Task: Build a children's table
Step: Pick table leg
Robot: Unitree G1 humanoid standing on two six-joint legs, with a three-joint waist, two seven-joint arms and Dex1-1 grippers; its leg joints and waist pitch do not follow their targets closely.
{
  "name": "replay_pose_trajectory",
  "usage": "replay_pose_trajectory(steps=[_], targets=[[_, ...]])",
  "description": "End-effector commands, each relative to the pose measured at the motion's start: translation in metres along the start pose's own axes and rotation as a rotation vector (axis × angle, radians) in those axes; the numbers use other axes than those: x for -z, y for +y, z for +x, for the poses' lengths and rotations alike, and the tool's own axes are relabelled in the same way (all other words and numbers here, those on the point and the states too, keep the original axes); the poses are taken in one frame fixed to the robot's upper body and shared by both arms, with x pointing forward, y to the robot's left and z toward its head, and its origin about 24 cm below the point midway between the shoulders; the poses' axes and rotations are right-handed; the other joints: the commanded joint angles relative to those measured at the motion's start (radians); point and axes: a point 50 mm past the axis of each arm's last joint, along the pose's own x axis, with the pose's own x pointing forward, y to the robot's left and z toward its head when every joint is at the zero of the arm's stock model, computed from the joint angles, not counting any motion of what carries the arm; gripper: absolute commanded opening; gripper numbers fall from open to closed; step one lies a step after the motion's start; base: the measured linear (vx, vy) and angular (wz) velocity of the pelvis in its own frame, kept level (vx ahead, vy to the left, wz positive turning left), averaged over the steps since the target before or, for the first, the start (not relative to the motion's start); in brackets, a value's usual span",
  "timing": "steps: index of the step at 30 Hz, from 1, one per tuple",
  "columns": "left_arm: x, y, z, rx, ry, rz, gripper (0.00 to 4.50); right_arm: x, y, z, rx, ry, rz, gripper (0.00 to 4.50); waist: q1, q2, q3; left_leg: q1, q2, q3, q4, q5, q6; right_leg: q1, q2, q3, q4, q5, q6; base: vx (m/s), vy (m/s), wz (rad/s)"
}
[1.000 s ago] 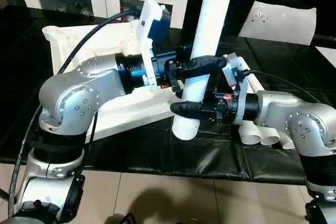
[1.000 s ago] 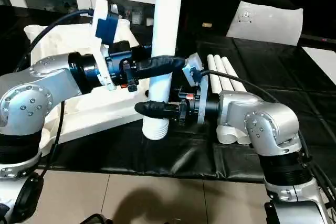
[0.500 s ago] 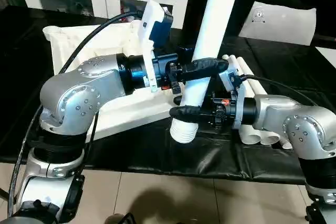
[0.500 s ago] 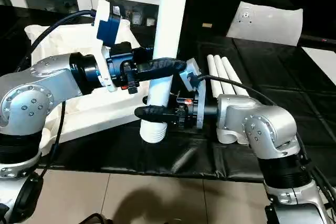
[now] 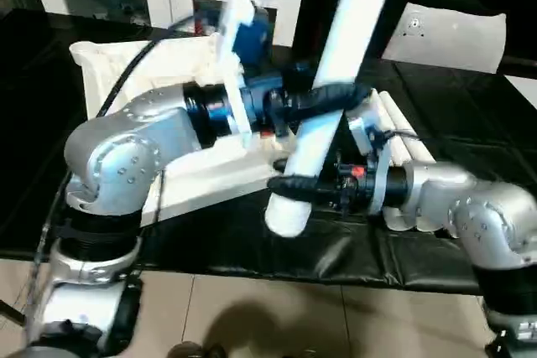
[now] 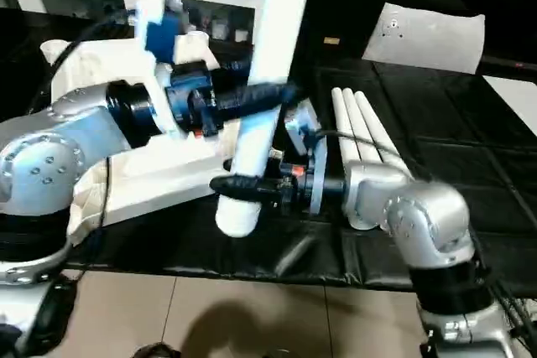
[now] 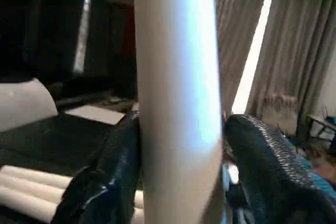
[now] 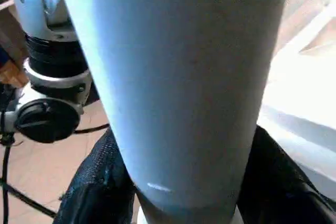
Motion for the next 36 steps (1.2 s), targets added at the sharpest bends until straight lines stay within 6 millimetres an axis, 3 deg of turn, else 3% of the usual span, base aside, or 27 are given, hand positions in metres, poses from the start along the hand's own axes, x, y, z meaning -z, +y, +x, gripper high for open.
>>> replay_pose_trajectory(steps=[1, 4, 5, 8, 10, 16, 18, 19, 20, 21, 23, 25, 26, 34, 36], targets=[[-0.013, -0.003, 0.004, 0.017, -0.049, 0.019, 3.15, 0.000, -0.003, -0.004, 0.048, -0.027, -0.011, 2.04, 0.003, 0.013, -0.070, 0.013, 0.039, 0.002, -0.069, -0.065, -0.018, 0.058, -0.072, 0.032, -0.065, -0.122, -0.187, 0.000, 0.000, 0.00], [-0.019, 0.004, 0.001, -0.046, -0.104, -0.005, 3.37, 0.001, -0.002, -0.003, 0.070, -0.070, -0.019, 2.01, 0.003, 0.013, -0.071, 0.012, 0.039, 0.002, -0.068, -0.080, -0.023, 0.058, -0.072, 0.032, -0.067, -0.132, -0.185, 0.000, 0.000, 0.00], [-0.023, 0.005, -0.002, -0.057, -0.139, -0.011, 3.48, -0.001, -0.003, -0.003, 0.093, -0.103, -0.013, 2.00, 0.004, 0.019, -0.072, 0.012, 0.038, -0.001, -0.068, -0.076, -0.025, 0.060, -0.072, 0.031, -0.065, -0.121, -0.188, 0.000, 0.000, 0.00], [-0.025, 0.004, -0.009, -0.063, -0.167, 0.005, 3.77, -0.004, -0.003, -0.003, 0.109, -0.149, -0.031, 1.99, 0.001, 0.017, -0.072, 0.012, 0.037, 0.000, -0.069, -0.079, -0.027, 0.059, -0.070, 0.031, -0.066, -0.120, -0.183, 0.000, 0.000, 0.00], [-0.027, 0.006, -0.021, -0.106, -0.211, 0.018, 3.88, -0.008, -0.011, -0.004, 0.210, -0.238, -0.015, 1.99, -0.003, 0.023, -0.073, 0.011, 0.037, 0.000, -0.071, -0.081, -0.035, 0.056, -0.071, 0.031, -0.065, -0.117, -0.182, 0.000, 0.000, 0.00], [-0.019, 0.013, -0.045, -0.277, -0.240, 0.000, 4.41, -0.005, -0.020, -0.007, 0.379, -0.282, -0.067, 1.98, -0.002, 0.037, -0.073, 0.016, 0.039, -0.003, -0.074, -0.105, -0.054, 0.055, -0.067, 0.030, -0.063, -0.100, -0.176, 0.000, 0.000, 0.00], [-0.006, 0.023, -0.064, -0.455, -0.193, 0.027, 4.50, 0.003, -0.025, -0.010, 0.494, -0.230, -0.101, 1.97, -0.004, 0.040, -0.070, 0.014, 0.038, -0.003, -0.076, -0.110, -0.058, 0.055, -0.066, 0.030, -0.064, -0.105, -0.168, 0.000, 0.000, 0.00], [-0.006, 0.023, -0.064, -0.455, -0.193, 0.027, 4.50, 0.003, -0.025, -0.010, 0.494, -0.230, -0.101, 1.97, -0.008, 0.037, -0.069, 0.014, 0.035, -0.001, -0.077, -0.117, -0.057, 0.057, -0.062, 0.032, -0.069, -0.127, -0.148, 0.000, 0.000, 0.00], [0.015, 0.033, -0.076, -0.617, -0.056, 0.089, 4.50, 0.011, -0.028, -0.012, 0.574, -0.198, -0.104, 1.97, -0.006, 0.039, -0.070, 0.016, 0.037, -0.003, -0.077, -0.123, -0.054, 0.056, -0.064, 0.032, -0.071, -0.141, -0.140, 0.000, 0.000, 0.00], [0.022, 0.035, -0.080, -0.662, 0.001, 0.116, 4.50, 0.013, -0.029, -0.013, 0.608, -0.194, -0.102, 1.97, -0.010, 0.040, -0.067, 0.013, 0.037, -0.004, -0.081, -0.134, -0.054, 0.054, -0.063, 0.033, -0.073, -0.177, -0.115, 0.000, 0.000, 0.00], [0.044, 0.037, -0.085, -0.718, 0.126, 0.171, 4.50, 0.016, -0.030, -0.017, 0.678, -0.212, -0.107, 1.97, -0.010, 0.042, -0.068, 0.018, 0.040, -0.006, -0.082, -0.156, -0.058, 0.048, -0.066, 0.033, -0.077, -0.218, -0.096, 0.000, 0.000, 0.00], [0.068, 0.036, -0.090, -0.785, 0.199, 0.158, 4.50, 0.021, -0.032, -0.021, 0.766, -0.232, -0.120, 1.97, -0.013, 0.045, -0.068, 0.019, 0.041, -0.006, -0.083, -0.176, -0.069, 0.042, -0.064, 0.034, -0.074, -0.222, -0.097, 0.000, 0.000, 0.00], [0.075, 0.038, -0.093, -0.825, 0.231, 0.156, 4.50, 0.022, -0.032, -0.023, 0.800, -0.238, -0.136, 1.97, -0.013, 0.052, -0.068, 0.019, 0.041, -0.006, -0.083, -0.176, -0.072, 0.041, -0.064, 0.034, -0.073, -0.209, -0.103, 0.000, 0.000, 0.00], [0.104, 0.039, -0.110, -1.085, 0.271, 0.208, 4.50, 0.032, -0.032, -0.037, 1.041, -0.271, -0.141, 1.97, -0.029, 0.056, -0.066, 0.010, 0.034, -0.008, -0.083, -0.216, -0.062, 0.046, -0.060, 0.035, -0.078, -0.207, -0.102, 0.000, 0.000, 0.00], [0.114, 0.032, -0.115, -1.126, 0.292, 0.234, 4.50, 0.036, -0.029, -0.040, 1.085, -0.277, -0.136, 1.97, -0.034, 0.051, -0.065, 0.007, 0.034, -0.008, -0.083, -0.211, -0.056, 0.044, -0.059, 0.036, -0.081, -0.222, -0.093, 0.000, 0.000, 0.00]])
